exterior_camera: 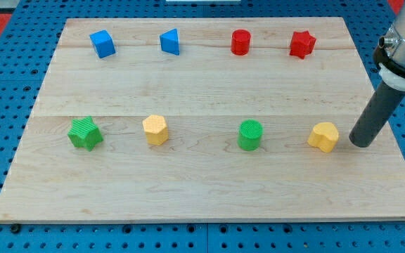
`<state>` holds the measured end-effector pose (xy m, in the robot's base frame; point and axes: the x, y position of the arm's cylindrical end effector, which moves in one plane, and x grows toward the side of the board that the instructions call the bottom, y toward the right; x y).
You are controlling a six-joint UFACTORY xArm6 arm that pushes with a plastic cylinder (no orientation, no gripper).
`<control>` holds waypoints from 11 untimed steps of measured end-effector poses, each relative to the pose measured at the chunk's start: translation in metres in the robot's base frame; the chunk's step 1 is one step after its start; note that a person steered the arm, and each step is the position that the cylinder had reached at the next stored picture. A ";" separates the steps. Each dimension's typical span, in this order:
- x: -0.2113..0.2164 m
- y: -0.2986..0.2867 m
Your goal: Place your hand at the top of the blue triangle
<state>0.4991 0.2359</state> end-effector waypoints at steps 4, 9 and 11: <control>-0.139 0.043; -0.291 -0.070; -0.291 -0.249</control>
